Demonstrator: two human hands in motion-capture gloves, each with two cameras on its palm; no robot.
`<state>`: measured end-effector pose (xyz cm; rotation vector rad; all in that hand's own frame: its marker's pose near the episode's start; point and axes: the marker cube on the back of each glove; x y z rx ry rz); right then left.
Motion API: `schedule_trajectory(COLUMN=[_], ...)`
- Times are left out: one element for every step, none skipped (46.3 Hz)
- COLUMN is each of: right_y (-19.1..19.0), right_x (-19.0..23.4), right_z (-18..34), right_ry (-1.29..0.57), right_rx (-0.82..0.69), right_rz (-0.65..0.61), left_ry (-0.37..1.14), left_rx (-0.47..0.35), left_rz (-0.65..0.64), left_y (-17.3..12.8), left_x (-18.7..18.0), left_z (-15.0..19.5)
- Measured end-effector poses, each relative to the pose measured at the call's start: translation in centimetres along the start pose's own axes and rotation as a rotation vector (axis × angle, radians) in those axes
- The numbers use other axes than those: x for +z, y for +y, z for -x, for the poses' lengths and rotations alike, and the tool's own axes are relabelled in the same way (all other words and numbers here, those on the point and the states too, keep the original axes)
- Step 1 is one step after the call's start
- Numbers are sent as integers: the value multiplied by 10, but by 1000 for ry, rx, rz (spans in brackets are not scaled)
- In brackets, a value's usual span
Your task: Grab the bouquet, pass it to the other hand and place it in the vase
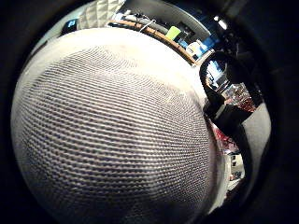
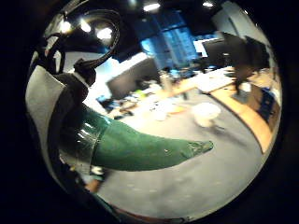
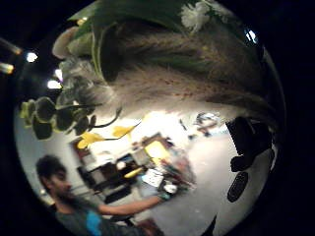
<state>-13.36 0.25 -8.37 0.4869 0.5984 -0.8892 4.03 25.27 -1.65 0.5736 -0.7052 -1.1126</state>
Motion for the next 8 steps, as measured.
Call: schedule_trajectory(right_y=[8, 16, 25, 35, 46, 56, 63, 68], right_x=[7, 13, 21, 29, 38, 46, 52, 55], right_z=[-13, -27, -40, -55, -69, -82, -92, -97], right_ry=[46, 88, 130, 172, 212, 247, 272, 285], right_rx=[13, 25, 37, 49, 61, 73, 84, 90], right_rz=[15, 31, 49, 70, 94, 117, 136, 147], left_ry=[-40, -69, -88, -101, -109, -113, -115, -115], left_rx=[-47, -81, -99, -110, -118, -126, -134, -138], left_rz=[-8, -17, -27, -39, -50, -58, -64, -67], left_y=[0, -1, -1, -2, -3, -3, -3, -3], left_x=[0, -1, -1, -2, -3, -4, -5, -6], left_z=[4, 8, 9, 10, 10, 9, 7, 6])
